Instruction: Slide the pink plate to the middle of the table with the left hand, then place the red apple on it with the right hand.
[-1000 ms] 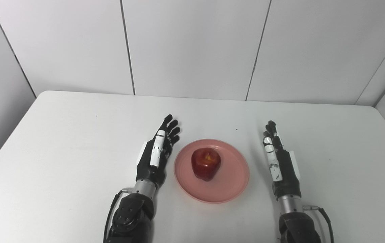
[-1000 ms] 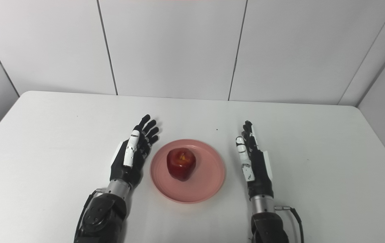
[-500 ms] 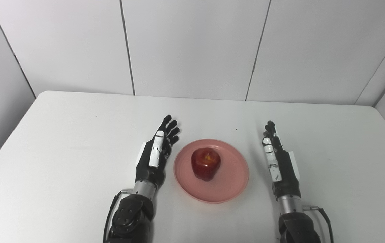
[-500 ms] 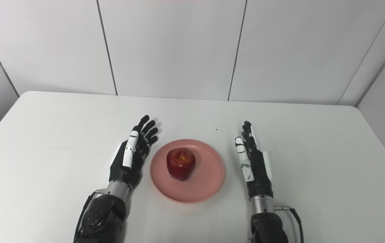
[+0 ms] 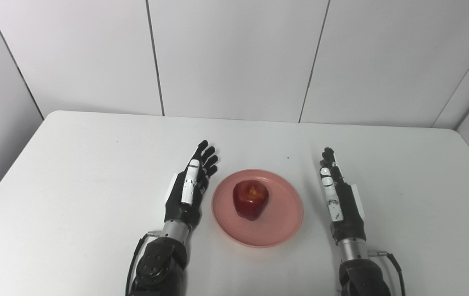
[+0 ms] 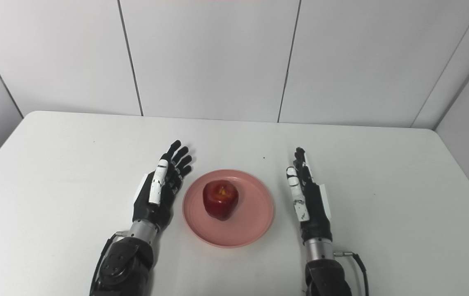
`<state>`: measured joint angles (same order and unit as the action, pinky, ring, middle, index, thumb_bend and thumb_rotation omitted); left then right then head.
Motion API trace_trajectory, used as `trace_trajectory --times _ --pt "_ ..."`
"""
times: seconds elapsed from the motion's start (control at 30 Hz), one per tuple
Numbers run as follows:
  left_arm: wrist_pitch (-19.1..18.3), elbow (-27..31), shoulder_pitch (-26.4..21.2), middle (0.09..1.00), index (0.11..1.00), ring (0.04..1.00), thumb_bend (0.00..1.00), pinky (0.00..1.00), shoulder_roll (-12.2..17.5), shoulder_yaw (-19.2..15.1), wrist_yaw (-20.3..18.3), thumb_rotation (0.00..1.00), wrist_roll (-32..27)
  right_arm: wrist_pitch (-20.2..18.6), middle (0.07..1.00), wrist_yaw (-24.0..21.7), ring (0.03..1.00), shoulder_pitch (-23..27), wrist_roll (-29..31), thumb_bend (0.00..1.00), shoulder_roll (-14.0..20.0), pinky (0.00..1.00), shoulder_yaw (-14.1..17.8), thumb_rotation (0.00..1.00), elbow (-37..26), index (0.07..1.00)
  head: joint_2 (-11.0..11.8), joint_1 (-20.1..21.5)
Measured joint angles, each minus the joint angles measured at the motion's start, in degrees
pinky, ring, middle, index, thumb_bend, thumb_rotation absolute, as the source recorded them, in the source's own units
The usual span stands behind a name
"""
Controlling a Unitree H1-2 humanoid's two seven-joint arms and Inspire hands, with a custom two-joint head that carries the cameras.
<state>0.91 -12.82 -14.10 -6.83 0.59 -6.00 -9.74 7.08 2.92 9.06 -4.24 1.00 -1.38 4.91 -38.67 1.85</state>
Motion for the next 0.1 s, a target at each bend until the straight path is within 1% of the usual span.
trace_trajectory --times 0.1 --pt "0.00 0.00 0.00 0.945 0.931 0.936 0.37 0.95 -0.01 -0.03 0.01 1.00 0.00 0.00 0.974 0.01 0.976 0.00 -0.04 0.31 0.00 0.96 0.01 1.00 0.00 0.969 0.09 0.00"
